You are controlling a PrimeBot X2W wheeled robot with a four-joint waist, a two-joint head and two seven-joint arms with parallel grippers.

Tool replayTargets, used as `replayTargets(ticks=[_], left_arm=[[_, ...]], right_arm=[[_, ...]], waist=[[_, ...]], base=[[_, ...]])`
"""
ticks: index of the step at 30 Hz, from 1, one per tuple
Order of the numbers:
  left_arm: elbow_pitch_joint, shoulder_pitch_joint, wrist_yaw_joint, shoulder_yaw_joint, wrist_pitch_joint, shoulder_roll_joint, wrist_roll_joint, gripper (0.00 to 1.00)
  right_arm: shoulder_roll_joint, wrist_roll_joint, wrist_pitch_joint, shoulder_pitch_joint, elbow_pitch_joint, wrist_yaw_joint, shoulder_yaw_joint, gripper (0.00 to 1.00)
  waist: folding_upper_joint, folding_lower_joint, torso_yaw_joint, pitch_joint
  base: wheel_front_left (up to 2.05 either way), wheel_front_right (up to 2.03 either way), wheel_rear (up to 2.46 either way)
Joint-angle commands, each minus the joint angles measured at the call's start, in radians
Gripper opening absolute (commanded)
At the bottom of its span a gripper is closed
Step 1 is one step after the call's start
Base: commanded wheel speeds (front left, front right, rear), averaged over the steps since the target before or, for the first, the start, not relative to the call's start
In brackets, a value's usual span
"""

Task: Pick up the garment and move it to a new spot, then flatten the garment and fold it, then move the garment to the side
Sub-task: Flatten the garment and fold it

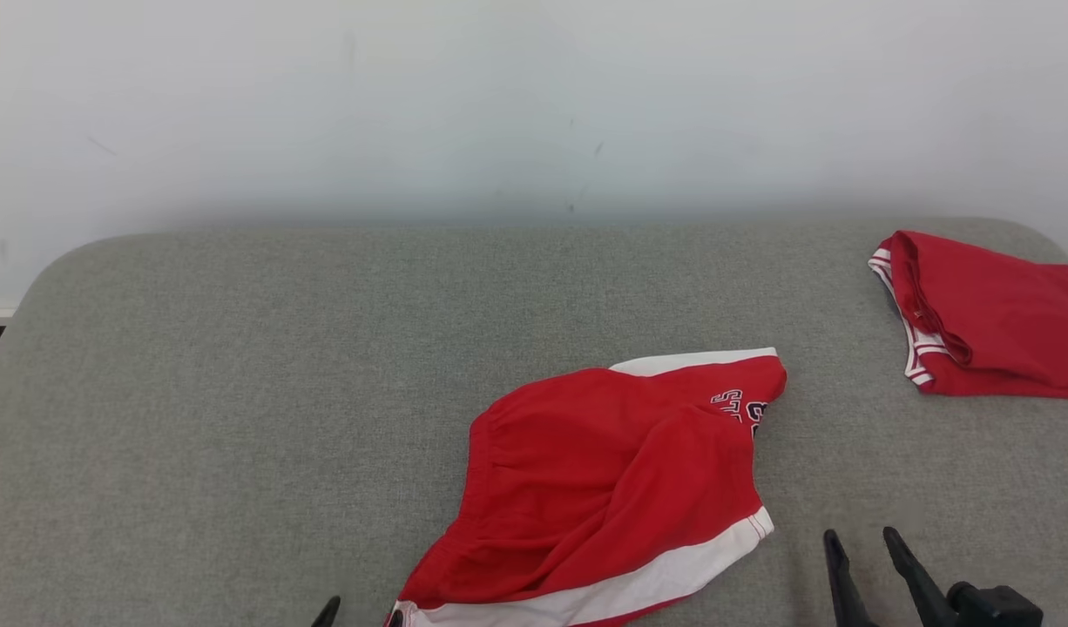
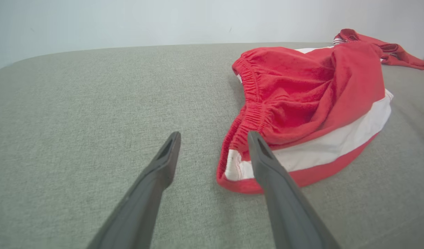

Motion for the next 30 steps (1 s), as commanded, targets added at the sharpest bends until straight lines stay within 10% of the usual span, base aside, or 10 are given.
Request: replayTargets(ticks=[1, 22, 23, 24, 26, 30], left_arm=[[0.018, 0.01, -0.007, -0.013, -0.003, 0.014, 0.003, 1.0], [0.204, -0.167, -0.024, -0.172, 0.0, 0.031, -0.071, 1.0], [0.212, -0.176, -0.024, -0.182, 0.0, 0.033, -0.083, 0.92], [0.219, -0.184, -0.025, -0.194, 0.0, 0.034, -0.098, 0.67], [0.233, -0.202, -0.023, -0.219, -0.001, 0.042, -0.113, 0.1], [0.241, -0.224, -0.024, -0.234, -0.003, 0.037, -0.169, 0.0]], right_arm=[[-0.018, 0.006, 0.009, -0.01, 0.02, -0.003, 0.026, 1.0], [-0.129, 0.114, 0.042, -0.287, 0.337, -0.003, 0.347, 1.0], [-0.129, 0.125, 0.043, -0.3, 0.353, -0.003, 0.362, 0.86], [-0.128, 0.138, 0.05, -0.311, 0.372, -0.003, 0.373, 0.47], [-0.129, 0.152, 0.047, -0.34, 0.4, -0.003, 0.402, 0.0], [-0.125, 0.181, 0.021, -0.381, 0.441, -0.003, 0.438, 0.0]], waist=[[0.0, 0.0, 0.001, -0.001], [0.0, 0.0, 0.02, 0.07], [0.0, 0.0, 0.021, 0.072], [0.0, 0.0, 0.022, 0.075], [0.0, 0.0, 0.023, 0.081], [0.0, 0.0, 0.024, 0.088]], base=[[0.0, 0.0, 0.0], [0.0, 0.0, 0.0], [0.0, 0.0, 0.0], [0.0, 0.0, 0.0], [0.0, 0.0, 0.0], [0.0, 0.0, 0.0]])
